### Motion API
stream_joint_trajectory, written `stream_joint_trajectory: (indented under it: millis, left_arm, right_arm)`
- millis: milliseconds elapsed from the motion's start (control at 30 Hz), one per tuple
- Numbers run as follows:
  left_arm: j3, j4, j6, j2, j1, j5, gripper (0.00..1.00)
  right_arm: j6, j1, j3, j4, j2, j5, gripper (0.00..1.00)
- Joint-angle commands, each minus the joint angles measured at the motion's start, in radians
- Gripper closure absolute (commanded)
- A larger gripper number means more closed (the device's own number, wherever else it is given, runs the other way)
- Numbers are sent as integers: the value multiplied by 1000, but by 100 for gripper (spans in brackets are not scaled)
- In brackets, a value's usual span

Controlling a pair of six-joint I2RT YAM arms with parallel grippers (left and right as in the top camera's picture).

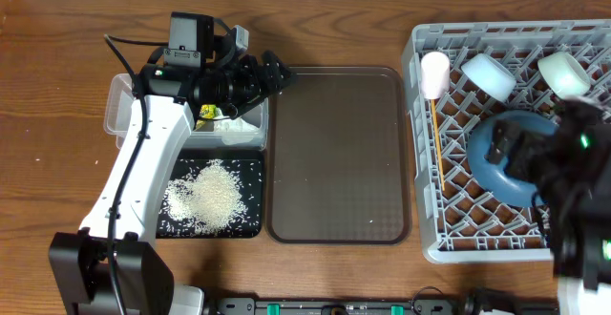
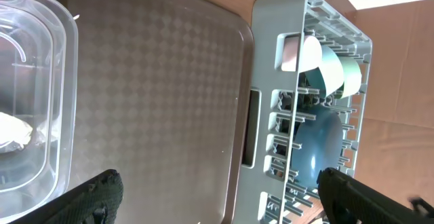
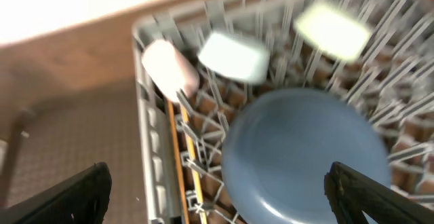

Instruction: Sort waste into correct bins and load items into the dishwasher rack

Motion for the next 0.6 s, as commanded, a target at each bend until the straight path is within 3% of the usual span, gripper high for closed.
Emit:
stream_joint_trajectory:
  millis: [0,300,567]
  left_arm:
    - [7,0,0,-11,2,-2,5]
    - [7,0,0,-11,2,-2,5]
    - [7,0,0,-11,2,-2,5]
  right_arm:
    - [-15,8,-11,-2,-134,11,1]
    - [-15,112,-66,6,-486,11,1]
    - [10,255,-333,319,-706,10,1]
